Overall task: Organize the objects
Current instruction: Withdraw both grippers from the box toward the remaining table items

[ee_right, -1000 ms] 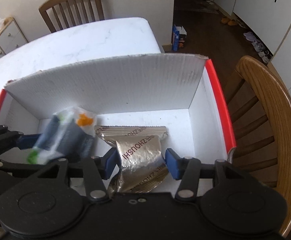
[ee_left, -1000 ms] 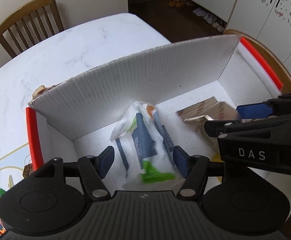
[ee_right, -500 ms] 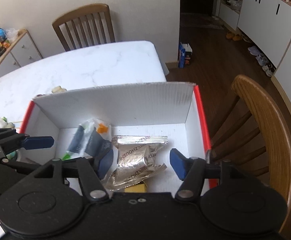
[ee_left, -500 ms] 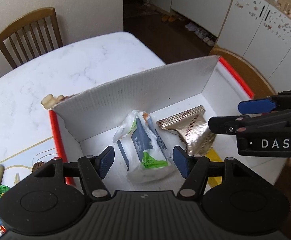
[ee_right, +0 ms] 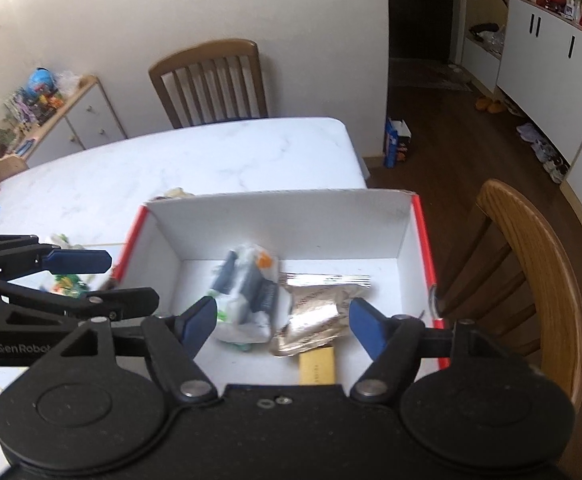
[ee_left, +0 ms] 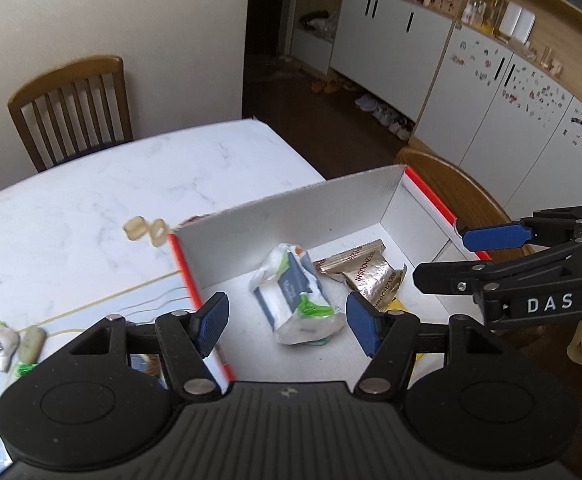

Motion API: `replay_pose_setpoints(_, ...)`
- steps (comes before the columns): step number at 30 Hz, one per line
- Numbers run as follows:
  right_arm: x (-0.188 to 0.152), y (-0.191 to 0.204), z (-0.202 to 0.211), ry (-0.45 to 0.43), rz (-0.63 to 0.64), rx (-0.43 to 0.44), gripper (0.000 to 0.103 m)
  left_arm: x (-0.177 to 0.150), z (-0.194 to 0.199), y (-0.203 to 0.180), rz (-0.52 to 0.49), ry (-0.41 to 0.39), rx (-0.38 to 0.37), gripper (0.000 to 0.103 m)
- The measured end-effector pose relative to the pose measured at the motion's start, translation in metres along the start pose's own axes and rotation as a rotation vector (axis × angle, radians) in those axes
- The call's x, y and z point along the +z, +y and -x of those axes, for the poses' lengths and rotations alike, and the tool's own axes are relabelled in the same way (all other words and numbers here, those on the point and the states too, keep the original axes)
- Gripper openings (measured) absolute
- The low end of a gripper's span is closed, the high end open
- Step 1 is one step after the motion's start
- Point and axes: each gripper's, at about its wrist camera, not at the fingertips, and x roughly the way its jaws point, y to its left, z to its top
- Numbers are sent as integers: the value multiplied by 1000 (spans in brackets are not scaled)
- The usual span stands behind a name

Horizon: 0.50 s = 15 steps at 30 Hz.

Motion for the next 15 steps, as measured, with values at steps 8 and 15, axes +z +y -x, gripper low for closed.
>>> replay_pose_setpoints(8, -5, 33, 29, -70, 16, 54, 84, -18, 41, 40, 65, -61, 8, 74)
replay_pose_setpoints(15, -11, 77, 43, -128, 63, 85, 93, -37, 70, 83, 105, -101, 43, 82)
